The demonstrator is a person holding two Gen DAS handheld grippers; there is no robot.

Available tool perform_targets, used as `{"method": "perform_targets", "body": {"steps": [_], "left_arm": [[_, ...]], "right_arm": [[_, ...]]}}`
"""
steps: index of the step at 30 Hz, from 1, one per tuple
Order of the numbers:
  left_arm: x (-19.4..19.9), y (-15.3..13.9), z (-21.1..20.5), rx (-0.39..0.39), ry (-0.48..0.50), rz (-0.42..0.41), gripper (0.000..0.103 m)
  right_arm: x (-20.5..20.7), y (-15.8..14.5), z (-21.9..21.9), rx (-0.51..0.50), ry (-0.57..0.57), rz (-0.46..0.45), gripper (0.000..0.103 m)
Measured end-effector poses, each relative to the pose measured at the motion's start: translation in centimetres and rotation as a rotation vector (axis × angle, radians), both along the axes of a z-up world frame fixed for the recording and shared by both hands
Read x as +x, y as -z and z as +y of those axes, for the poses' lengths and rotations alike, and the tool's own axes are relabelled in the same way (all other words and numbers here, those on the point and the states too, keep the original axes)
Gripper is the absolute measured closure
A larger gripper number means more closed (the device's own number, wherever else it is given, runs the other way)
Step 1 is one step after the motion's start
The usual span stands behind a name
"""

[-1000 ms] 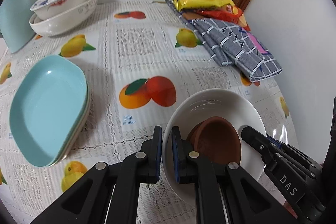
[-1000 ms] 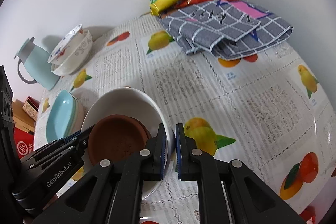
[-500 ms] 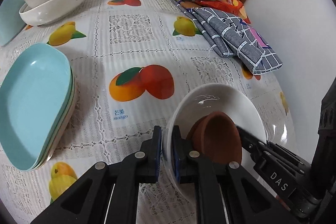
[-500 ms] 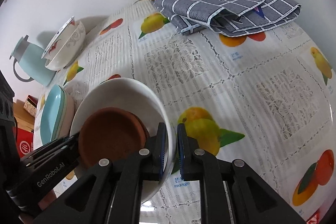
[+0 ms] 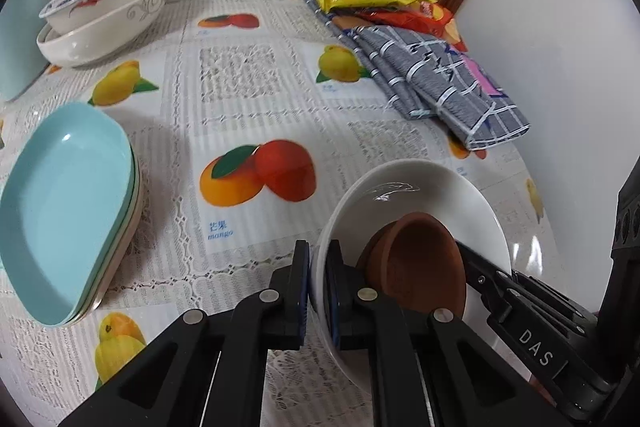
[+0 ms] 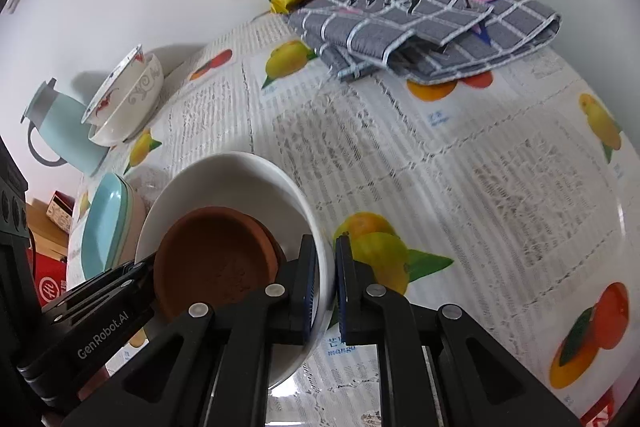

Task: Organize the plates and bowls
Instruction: 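Carry the white bowl with both tools over the blue plate stack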

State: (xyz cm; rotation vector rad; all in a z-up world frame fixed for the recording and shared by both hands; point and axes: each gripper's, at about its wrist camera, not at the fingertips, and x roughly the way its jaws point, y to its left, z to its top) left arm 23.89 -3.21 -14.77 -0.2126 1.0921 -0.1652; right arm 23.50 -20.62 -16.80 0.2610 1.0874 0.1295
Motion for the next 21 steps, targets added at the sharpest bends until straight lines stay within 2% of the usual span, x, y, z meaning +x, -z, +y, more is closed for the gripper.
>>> {"method": "perform_targets", "body": {"steps": [14,21], "left_arm": [[-0.9,-5.1,-0.6,-0.012,0.015,-0.077,0.095],[-1.1,-6.6,-0.3,-0.012,0.008,-0.092,0.095]], "right_arm": [[-1.1,-5.6,-1.1,0.010,0.036,-0.100,0.093],[-1.4,-7.3,-0.9,0.021,0.042,-0.126,0.093]]}}
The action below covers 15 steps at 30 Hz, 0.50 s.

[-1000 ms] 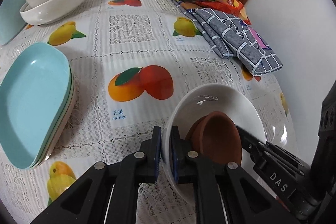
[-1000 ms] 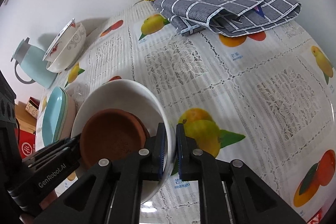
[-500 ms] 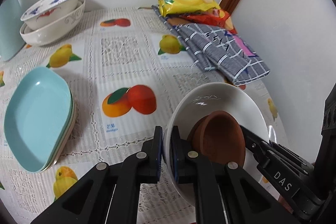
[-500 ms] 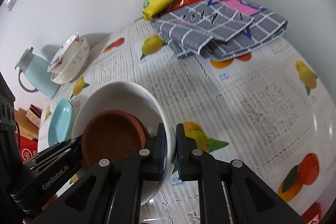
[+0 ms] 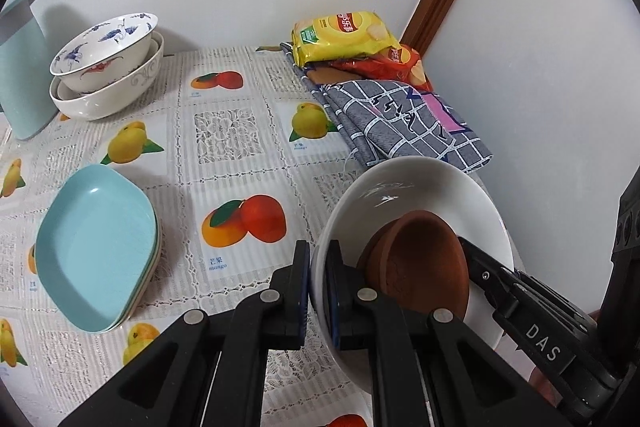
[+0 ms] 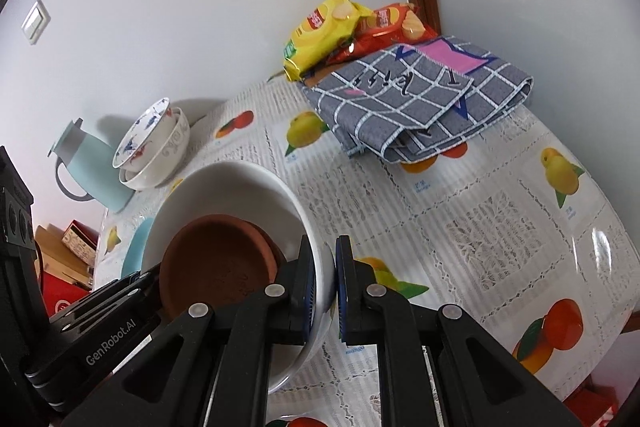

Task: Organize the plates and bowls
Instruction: 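Carry the white bowl with both tools over the blue plate stack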

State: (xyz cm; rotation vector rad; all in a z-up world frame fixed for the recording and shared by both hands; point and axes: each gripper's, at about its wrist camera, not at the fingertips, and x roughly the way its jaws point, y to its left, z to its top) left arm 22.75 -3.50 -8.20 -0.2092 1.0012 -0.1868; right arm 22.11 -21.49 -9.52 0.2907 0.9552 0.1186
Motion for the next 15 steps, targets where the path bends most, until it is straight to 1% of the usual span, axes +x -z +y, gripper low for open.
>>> {"method": "perform_targets", "body": {"steps": [8,15], "left_arm": [[-0.2,-0.7,1.0,0.001,-0.010,-0.008,0.095],[-0.1,-1.0,2.8,-0.003,-0.027,-0.012,0.095]], "right_arm": [[0.0,-0.7,0.9,0.006,0.002,-0.005,0.093],[0.4,-1.1,2.6,0.002,-0.016,-0.010,0.093]]}}
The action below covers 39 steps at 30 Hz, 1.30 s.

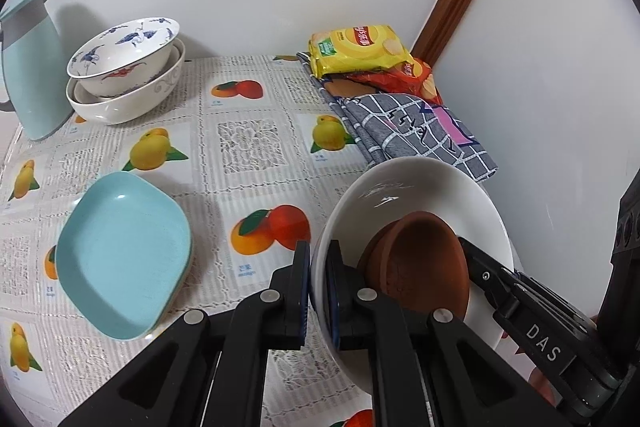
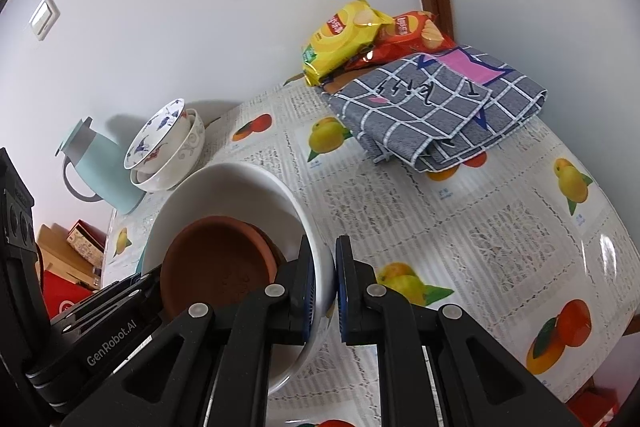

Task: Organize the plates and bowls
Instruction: 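Carry the white bowl with both tools over the blue plate stack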

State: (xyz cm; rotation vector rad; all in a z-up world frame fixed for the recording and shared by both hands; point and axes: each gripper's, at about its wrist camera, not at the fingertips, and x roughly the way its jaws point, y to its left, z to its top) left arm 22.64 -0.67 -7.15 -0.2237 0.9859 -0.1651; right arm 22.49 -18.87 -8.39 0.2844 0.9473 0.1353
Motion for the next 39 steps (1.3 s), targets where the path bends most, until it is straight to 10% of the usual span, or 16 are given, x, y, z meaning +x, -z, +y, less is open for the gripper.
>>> {"method": "perform_targets", "body": {"steps": [39], "left_arm": [[-0.7,1.3,14.6,-0.021,-0.163,0.004,0.095]], "right_arm": [[2.1,0.8,14.2,-0.008,-0.165,0.008,0.093]]}}
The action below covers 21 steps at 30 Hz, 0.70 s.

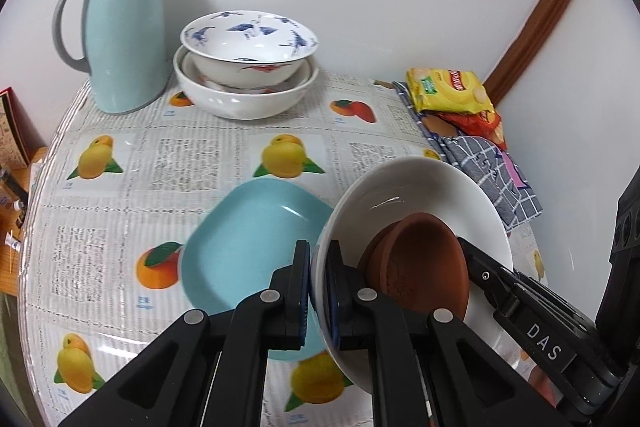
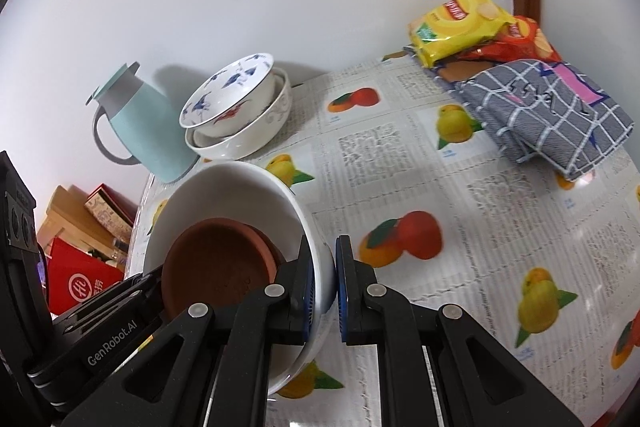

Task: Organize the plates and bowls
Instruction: 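Carry the white bowl with both tools over the blue plate stack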

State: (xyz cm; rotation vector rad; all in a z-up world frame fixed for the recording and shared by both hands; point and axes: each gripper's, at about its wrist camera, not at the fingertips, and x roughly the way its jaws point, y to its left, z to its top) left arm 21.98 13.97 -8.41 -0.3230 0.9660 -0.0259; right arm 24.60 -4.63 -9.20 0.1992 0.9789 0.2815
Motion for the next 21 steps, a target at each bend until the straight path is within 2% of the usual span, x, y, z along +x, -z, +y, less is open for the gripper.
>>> {"method": "perform_targets", "body": {"steps": [13,21], "left_arm": [[1.0,3.0,4.0,0.000,-0.047,0.058,0.095],[2.2,6.7,5.4,-0.011,-0.066,0.122,0.095]], "right_arm": [[1.8,3.0,4.4,0.000,-0.051,0.041,0.093],[3.1,6.6,6.1,-0.015,-0.072,0.113,0.093]]}}
